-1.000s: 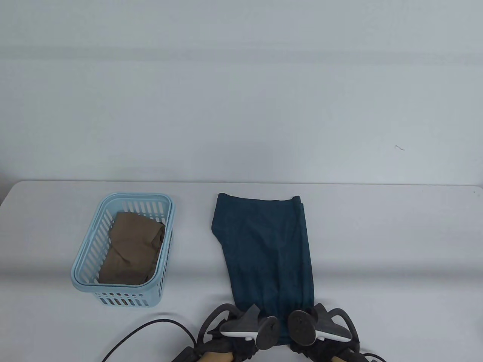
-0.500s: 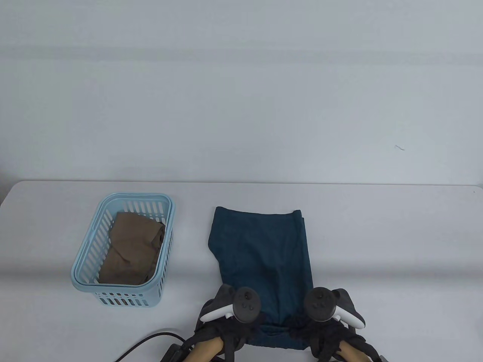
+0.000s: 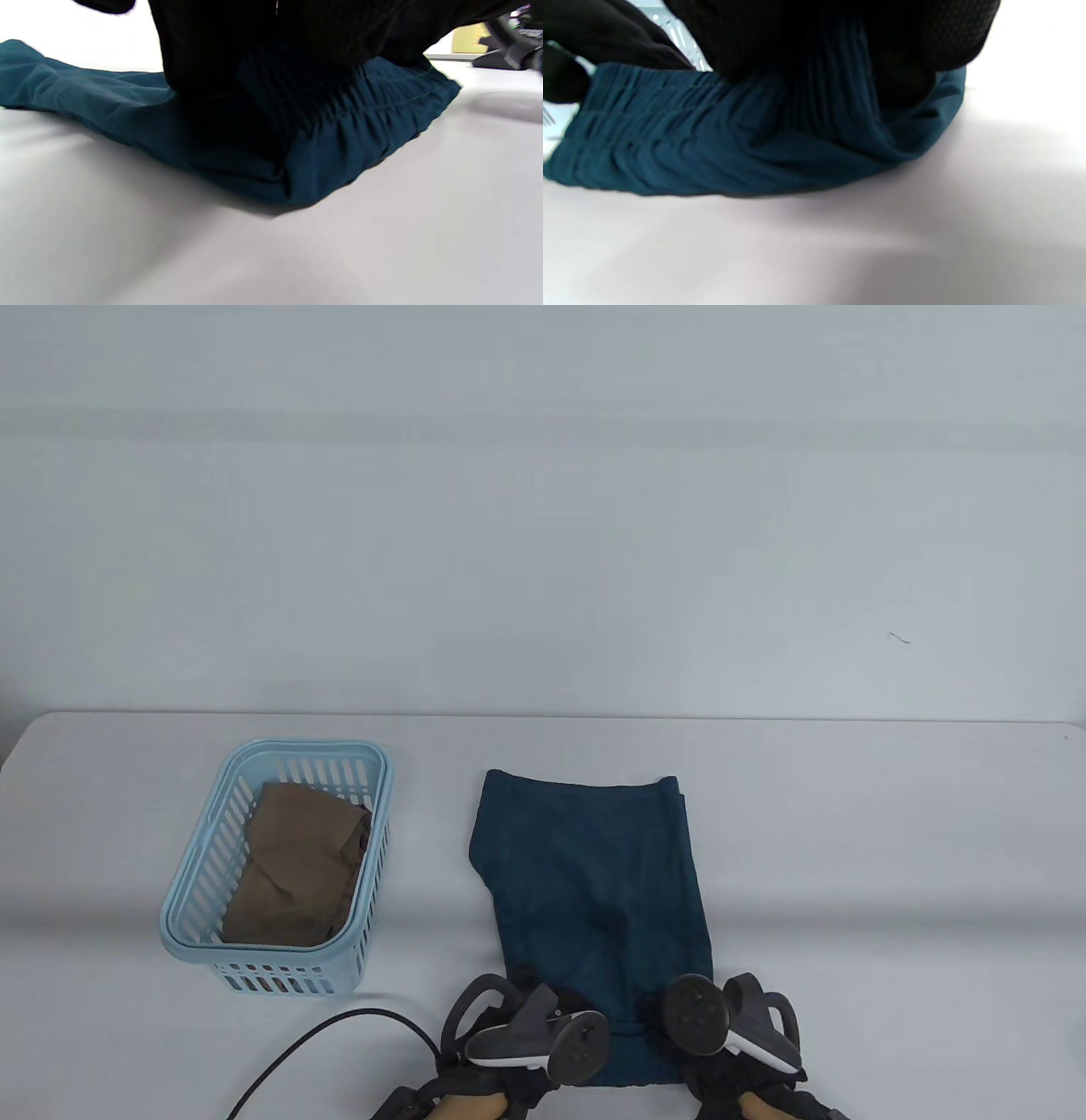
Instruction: Roll shorts into tight roll
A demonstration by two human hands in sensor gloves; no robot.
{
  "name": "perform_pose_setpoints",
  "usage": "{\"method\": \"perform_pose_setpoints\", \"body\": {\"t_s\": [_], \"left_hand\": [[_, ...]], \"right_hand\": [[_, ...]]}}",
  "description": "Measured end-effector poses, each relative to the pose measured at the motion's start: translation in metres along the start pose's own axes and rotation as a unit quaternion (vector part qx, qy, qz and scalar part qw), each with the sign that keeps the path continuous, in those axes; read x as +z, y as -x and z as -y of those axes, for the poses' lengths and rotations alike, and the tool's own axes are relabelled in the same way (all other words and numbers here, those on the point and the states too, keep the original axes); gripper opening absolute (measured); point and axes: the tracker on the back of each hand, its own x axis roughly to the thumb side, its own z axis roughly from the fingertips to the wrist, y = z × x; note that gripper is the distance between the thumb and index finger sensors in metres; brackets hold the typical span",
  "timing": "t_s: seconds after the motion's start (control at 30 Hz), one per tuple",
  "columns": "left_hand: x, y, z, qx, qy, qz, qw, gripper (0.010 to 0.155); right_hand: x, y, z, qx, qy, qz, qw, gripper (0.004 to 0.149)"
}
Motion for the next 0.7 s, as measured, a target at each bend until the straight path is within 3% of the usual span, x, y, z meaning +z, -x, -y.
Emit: {"method": "perform_pose_setpoints", "body": {"t_s": [0.1,0.2,0.33,0.43,0.5,0.63,0.7], "left_hand": [[-0.004,-0.003,0.007,-0.017,-0.005,-0.016,1.0,0.052],[-0.005,-0.006,0.011,-0.007,-0.027,-0.029,0.999,0.055],[-0.006,-0.005,0.012,-0.015,-0.026,-0.034,0.999,0.049],[-0.008,-0.003,0.014,-0.01,0.014,0.0,1.0,0.047],[-0.008,-0.001,0.016,0.013,0.045,0.008,0.999,0.05],[-0.007,0.003,0.019,0.06,0.134,0.013,0.989,0.076],[-0.006,-0.002,0.024,0.028,0.134,0.021,0.99,0.082]], "right_hand": [[0.007,-0.006,0.001,0.025,0.027,0.033,0.999,0.057],[0.012,-0.009,0.006,0.007,0.043,0.066,0.997,0.047],[0.01,-0.007,-0.002,0.005,-0.055,0.069,0.996,0.058],[0.007,-0.006,-0.014,0.05,-0.1,0.062,0.992,0.068],[0.006,-0.007,-0.019,0.053,-0.1,0.065,0.991,0.071],[0.007,-0.009,-0.017,0.067,-0.078,0.073,0.992,0.068],[0.007,-0.009,-0.014,0.073,-0.066,0.081,0.992,0.067]]}}
